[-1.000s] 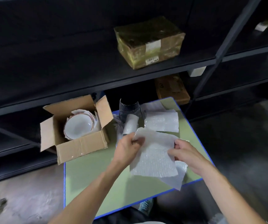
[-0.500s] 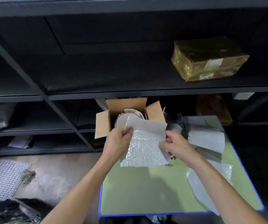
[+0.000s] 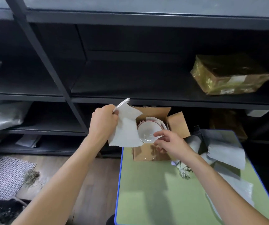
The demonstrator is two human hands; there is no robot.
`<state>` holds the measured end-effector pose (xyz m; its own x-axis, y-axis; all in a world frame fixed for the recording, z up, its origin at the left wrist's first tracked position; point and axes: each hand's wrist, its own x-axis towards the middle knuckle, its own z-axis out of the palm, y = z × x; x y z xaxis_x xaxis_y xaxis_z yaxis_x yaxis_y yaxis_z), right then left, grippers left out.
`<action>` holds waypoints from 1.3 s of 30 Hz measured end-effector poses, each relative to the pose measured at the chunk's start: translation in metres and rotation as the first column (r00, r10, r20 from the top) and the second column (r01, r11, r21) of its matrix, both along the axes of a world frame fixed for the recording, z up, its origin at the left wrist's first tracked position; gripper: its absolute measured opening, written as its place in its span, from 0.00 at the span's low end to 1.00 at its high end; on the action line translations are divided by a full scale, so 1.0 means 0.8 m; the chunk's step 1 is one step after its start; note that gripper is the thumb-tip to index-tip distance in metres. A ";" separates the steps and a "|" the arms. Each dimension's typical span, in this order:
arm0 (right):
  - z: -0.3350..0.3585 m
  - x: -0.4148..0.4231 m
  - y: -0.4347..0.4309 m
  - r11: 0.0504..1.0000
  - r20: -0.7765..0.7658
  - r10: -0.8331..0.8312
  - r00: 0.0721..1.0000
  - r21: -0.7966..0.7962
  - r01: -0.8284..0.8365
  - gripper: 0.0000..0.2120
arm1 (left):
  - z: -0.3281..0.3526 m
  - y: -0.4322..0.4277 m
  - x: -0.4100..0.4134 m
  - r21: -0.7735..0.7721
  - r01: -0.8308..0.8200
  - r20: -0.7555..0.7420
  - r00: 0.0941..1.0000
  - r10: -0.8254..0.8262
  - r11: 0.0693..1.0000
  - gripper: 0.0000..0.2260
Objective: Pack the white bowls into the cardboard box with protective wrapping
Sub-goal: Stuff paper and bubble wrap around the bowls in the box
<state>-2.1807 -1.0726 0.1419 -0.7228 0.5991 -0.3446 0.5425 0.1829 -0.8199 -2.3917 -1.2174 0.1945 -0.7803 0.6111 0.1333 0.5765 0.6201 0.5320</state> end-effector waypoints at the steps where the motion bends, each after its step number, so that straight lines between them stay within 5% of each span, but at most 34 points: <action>1: -0.001 -0.001 0.002 1.000 0.004 0.001 1.000 0.003 -0.001 0.10 | 0.002 0.005 -0.002 -0.031 0.006 -0.040 0.999 -0.007 0.999 0.10; 10: -0.010 -0.011 0.034 0.999 0.012 0.033 0.999 0.024 -0.034 0.10 | 0.007 0.066 0.022 -0.292 0.045 -0.221 0.969 -0.113 0.955 0.13; 16: -0.012 -0.029 0.041 0.946 0.109 0.237 0.965 0.201 -0.255 0.17 | 0.016 0.100 0.046 -0.493 0.070 -0.242 0.946 -0.214 0.867 0.11; 24: -0.006 -0.048 0.019 0.847 0.129 0.476 0.870 0.201 -0.493 0.30 | 0.026 0.124 0.043 -0.472 0.039 -0.170 0.976 -0.134 0.881 0.09; 32: -0.005 -0.070 0.004 0.830 0.083 0.474 0.877 0.289 -0.476 0.14 | 0.020 0.129 0.035 -0.461 0.013 -0.097 0.993 -0.065 0.887 0.15; 39: -0.016 -0.069 -0.002 0.784 0.149 0.478 0.866 0.373 -0.497 0.10 | 0.001 0.133 0.042 -0.421 -0.015 -0.085 0.996 -0.023 0.907 0.15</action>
<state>-2.2361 -1.0742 0.1293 -0.9444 0.2609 -0.2000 0.3286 0.7282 -0.6015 -2.3584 -1.1113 0.1956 -0.7747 0.6284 -0.0706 0.6114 0.7729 0.1698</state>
